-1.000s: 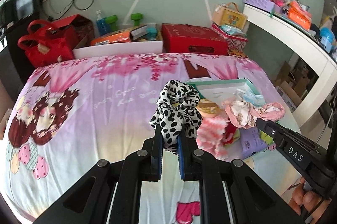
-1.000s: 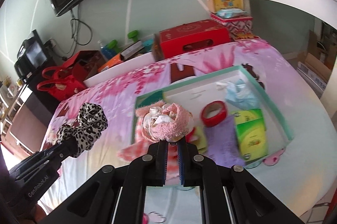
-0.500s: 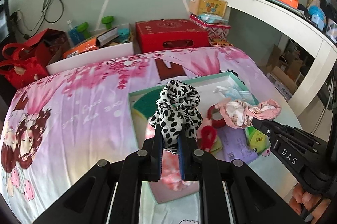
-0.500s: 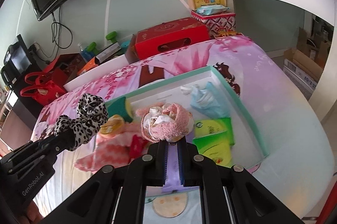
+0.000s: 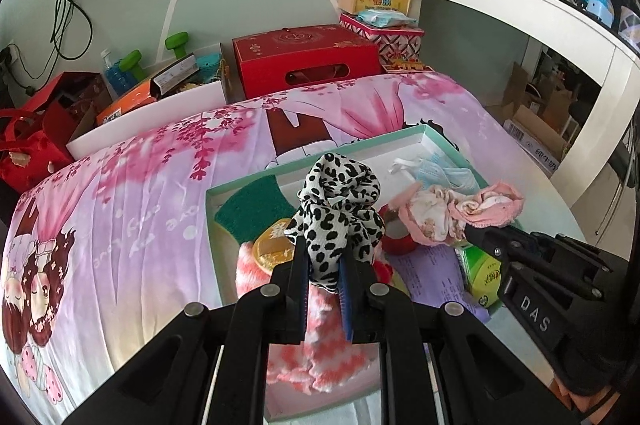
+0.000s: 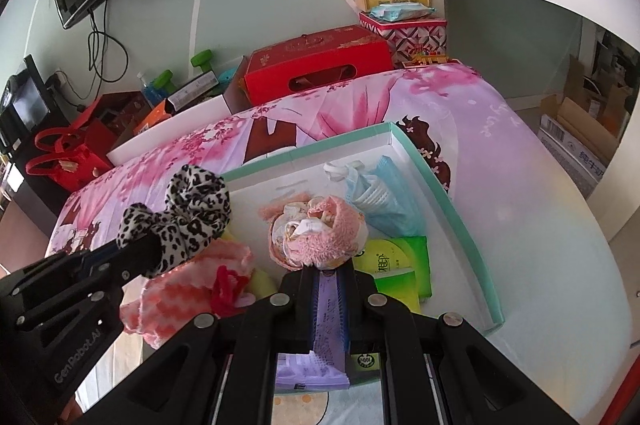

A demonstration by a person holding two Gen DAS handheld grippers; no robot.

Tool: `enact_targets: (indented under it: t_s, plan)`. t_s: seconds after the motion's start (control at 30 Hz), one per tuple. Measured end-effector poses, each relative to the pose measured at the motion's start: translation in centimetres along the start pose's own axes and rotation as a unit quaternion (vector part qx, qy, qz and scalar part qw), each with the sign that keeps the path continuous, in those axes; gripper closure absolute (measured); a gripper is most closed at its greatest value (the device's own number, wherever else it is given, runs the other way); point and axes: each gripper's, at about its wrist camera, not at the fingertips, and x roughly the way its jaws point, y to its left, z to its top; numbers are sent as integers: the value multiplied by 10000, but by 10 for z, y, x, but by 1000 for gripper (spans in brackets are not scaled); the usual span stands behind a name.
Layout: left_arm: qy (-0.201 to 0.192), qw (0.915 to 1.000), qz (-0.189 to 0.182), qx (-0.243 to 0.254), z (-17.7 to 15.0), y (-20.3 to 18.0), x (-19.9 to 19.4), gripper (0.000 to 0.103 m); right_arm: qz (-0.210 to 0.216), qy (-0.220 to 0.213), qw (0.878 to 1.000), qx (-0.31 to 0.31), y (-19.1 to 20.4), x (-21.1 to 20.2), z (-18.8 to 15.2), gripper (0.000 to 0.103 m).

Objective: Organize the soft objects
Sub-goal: 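Carry the lace cloth and scrunchie over the tray with both tools, then lower the lace cloth and scrunchie into the tray and open both tools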

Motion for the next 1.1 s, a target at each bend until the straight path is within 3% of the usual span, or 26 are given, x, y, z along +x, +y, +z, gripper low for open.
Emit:
enact_targets:
  t_s: [0.2,0.3,0.37,0.57,0.67,0.8,0.9,0.97,1.1]
  plan:
    - [91,9999,50,11,4,-4,14,89,-52,89,9999,-52,-2,9,0,93]
    - [137,9999,56,38,2,-6,17,76,-87,131,9999,-38,-4,11,0,91]
    - [175,9998,45,40,1,-7,18,57,-99,153,9998,-11,-5,11,-1,90]
    - [148,9999,-2,-4,-1,-8,10,46,-100,164,9998,33,-8,6,-3,86]
    - [110,9999,36,-50,-2,-5,2,41,-127,160,9998,27,-7,2,-5,76]
    - [99,9995,148,-257,-5,7,-8,39,-184,193,9996,-19,-4,-4,-8,43]
    - [101,9990,252,-345,-9,15,-14,37,-199,243,9995,-75,-1,-7,-11,41]
    - [114,9986,326,-388,-14,20,-18,28,-245,278,9993,-93,0,-9,-14,37]
    - [163,9975,474,-506,-25,32,-22,27,-313,354,9988,-116,3,-14,-23,29]
